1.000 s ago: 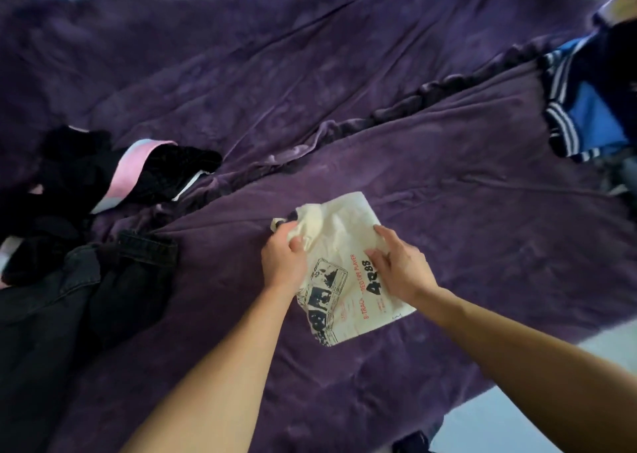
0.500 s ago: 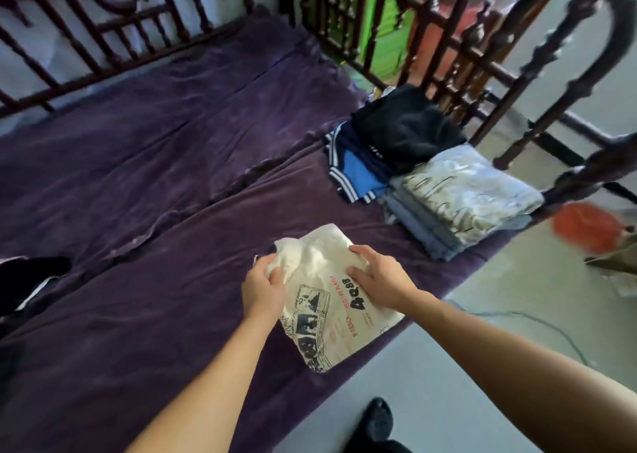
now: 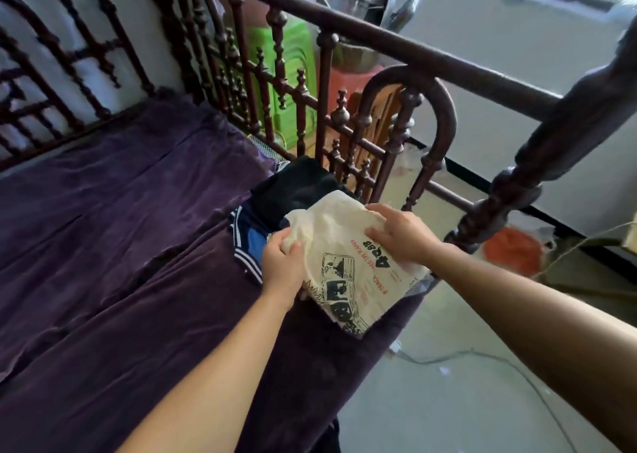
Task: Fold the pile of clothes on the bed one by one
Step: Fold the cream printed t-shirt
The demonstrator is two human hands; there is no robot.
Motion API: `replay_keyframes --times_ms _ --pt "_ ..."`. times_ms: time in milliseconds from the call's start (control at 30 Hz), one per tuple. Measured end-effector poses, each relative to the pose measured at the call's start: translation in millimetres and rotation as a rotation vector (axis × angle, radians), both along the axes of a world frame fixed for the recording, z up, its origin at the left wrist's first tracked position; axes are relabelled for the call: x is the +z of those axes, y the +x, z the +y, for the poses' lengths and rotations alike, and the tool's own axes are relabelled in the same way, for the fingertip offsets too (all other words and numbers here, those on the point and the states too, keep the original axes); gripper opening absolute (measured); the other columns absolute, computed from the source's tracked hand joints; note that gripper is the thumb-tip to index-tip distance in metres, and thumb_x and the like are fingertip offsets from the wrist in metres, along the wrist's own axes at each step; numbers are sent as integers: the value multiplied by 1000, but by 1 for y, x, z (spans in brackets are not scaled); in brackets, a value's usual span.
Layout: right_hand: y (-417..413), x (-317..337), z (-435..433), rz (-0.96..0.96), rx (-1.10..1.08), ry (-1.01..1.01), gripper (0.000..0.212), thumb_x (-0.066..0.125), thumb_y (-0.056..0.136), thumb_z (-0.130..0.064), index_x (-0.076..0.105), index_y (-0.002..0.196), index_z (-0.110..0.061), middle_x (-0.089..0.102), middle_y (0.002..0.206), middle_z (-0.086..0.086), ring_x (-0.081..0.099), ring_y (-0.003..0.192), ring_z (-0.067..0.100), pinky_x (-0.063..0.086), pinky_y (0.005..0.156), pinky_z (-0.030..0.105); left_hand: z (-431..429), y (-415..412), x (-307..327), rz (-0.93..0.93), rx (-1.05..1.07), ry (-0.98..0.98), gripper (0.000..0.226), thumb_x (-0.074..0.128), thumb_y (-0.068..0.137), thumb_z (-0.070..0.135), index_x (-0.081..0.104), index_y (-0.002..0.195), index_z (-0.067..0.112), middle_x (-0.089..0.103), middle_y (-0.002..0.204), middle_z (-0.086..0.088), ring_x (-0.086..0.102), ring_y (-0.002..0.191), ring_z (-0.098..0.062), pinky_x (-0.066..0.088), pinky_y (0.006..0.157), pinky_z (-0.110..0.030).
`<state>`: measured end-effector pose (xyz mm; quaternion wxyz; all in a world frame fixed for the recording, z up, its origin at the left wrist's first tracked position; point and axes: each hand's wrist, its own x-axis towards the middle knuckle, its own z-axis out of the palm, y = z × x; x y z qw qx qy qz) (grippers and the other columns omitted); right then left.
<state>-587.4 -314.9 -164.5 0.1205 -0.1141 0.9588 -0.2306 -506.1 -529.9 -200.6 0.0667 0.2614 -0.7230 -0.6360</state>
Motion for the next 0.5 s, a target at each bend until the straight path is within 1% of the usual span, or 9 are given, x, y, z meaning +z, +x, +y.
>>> replay_keyframes --times_ms 67,133,200,233,267,333,367,433,500 --pt "-32 -9 18 10 -28 79 44 54 92 -48 42 134 -42 68 102 -3 65 77 15 58 64 33 16 -28 -15 -46 -85 15 40 55 89 22 55 128 20 60 119 1 57 107 -15 50 94 -35" --pt "-62 -26 34 -38 -84 181 45 52 92 -48 42 135 -41 67 109 1 64 83 19 55 67 33 30 -53 -38 -159 -238 -83 45 55 92 27 48 136 22 55 128 0 54 112 -17 46 95 -31" --pt "-83 -47 50 -86 -84 291 44 49 94 -47 41 136 -35 63 122 5 62 97 26 53 76 35 38 -71 -60 -336 -372 -310 48 52 93 34 42 140 25 49 133 -2 52 115 -22 45 94 -33" --pt "-88 -57 57 -72 -57 343 44 48 95 -48 41 136 -32 60 126 6 60 105 29 51 82 37 40 -78 -69 -396 -407 -438 49 49 94 36 40 141 25 45 134 -4 50 117 -23 44 94 -34" --pt "-90 -68 61 -38 -19 375 46 47 95 -50 40 136 -31 56 132 7 55 113 29 48 88 39 42 -83 -76 -406 -428 -567 50 45 95 38 38 142 26 40 137 -4 46 119 -23 42 94 -35" --pt "-83 -90 64 9 78 399 57 42 92 -59 33 143 -34 40 148 5 40 131 28 38 101 43 47 -93 -88 -293 -519 -822 49 36 96 41 34 144 30 31 145 -3 36 127 -23 37 99 -38" --pt "-77 -101 62 5 137 414 64 37 90 -65 26 146 -37 27 156 4 28 140 27 31 107 46 50 -98 -95 -242 -603 -919 50 32 97 44 31 145 32 25 151 -4 29 134 -25 33 105 -41" --pt "-64 -122 60 -56 219 451 74 22 85 -77 11 150 -43 4 162 0 2 148 25 14 115 50 55 -105 -110 -248 -773 -988 53 25 97 53 21 148 36 8 159 -5 9 145 -27 17 114 -46" --pt "-52 -145 63 -119 227 477 79 7 81 -83 -3 150 -45 -13 161 -2 -16 147 24 1 116 53 57 -104 -132 -334 -875 -976 58 18 96 60 8 150 40 -9 161 -2 -7 147 -25 5 117 -48"
